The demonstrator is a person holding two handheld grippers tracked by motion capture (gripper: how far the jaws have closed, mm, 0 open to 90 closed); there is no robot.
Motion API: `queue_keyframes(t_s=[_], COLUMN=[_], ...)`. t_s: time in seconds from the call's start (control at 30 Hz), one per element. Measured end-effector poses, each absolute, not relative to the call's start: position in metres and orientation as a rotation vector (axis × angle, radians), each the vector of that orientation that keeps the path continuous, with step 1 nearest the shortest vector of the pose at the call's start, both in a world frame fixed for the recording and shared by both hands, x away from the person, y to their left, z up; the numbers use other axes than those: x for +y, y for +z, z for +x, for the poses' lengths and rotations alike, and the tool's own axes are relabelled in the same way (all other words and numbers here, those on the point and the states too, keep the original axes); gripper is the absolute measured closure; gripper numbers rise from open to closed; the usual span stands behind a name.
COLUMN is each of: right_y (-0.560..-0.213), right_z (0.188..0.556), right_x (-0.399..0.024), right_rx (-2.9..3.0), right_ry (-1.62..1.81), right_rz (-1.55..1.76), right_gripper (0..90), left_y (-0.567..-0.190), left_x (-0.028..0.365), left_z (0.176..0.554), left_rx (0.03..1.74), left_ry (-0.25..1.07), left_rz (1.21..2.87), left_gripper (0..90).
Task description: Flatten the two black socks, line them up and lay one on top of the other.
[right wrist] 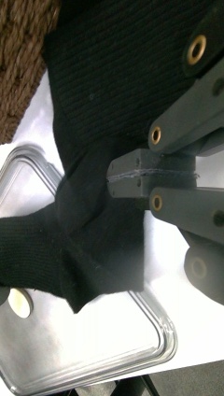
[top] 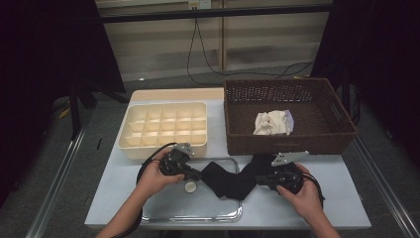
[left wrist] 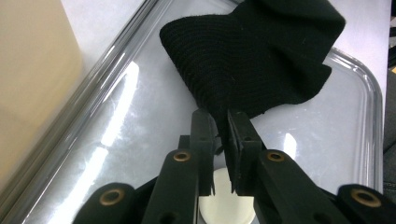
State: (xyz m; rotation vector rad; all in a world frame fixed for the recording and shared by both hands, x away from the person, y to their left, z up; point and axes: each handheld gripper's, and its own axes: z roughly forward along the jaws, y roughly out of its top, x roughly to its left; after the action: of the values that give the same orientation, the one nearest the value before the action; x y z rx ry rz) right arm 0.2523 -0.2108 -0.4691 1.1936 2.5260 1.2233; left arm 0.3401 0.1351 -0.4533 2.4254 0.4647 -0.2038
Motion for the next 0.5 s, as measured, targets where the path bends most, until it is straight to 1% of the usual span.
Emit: queue_keyframes(t_s=[0.1, 0.13, 0.2, 0.23, 0.3, 0.33, 0.43, 0.47, 0.5], right_y=[-0.467, -0.465, -0.461, -0.459, -0.456, -0.455, -0.456, -0.459, -0.461], right_z=[0.253, 0.254, 0.256, 0.258, 0.261, 0.263, 0.269, 0.271, 0.272], right_x=[-0.212, -0.211, -0.207, -0.204, -0.197, -0.192, -0.18, -0.175, -0.171], right_rx=[2.509, 2.505, 2.494, 2.503, 2.513, 2.519, 2.542, 2.547, 2.553], right_ry=[1.233, 1.234, 1.243, 1.232, 1.221, 1.218, 1.199, 1.185, 1.176], right_rz=[1.198, 1.191, 1.184, 1.17, 1.143, 1.133, 1.109, 1.11, 1.098], right_gripper=[86.7, 84.9, 77.8, 73.8, 69.8, 65.8, 57.5, 56.1, 56.9], left_y=[-0.453, -0.453, -0.452, -0.453, -0.454, -0.453, -0.454, -0.454, -0.453], left_x=[0.134, 0.133, 0.132, 0.132, 0.13, 0.13, 0.129, 0.13, 0.13], left_z=[0.339, 0.339, 0.339, 0.339, 0.337, 0.338, 0.337, 0.338, 0.338], left_rx=[0.458, 0.455, 0.438, 0.433, 0.445, 0.429, 0.441, 0.429, 0.426], left_ry=[-0.195, -0.211, -0.196, -0.211, -0.205, -0.194, -0.216, -0.218, -0.212], left_rz=[2.438, 2.422, 2.447, 2.431, 2.432, 2.459, 2.424, 2.426, 2.431], left_gripper=[82.2, 82.1, 82.1, 82.1, 82.0, 82.0, 82.0, 82.0, 82.0])
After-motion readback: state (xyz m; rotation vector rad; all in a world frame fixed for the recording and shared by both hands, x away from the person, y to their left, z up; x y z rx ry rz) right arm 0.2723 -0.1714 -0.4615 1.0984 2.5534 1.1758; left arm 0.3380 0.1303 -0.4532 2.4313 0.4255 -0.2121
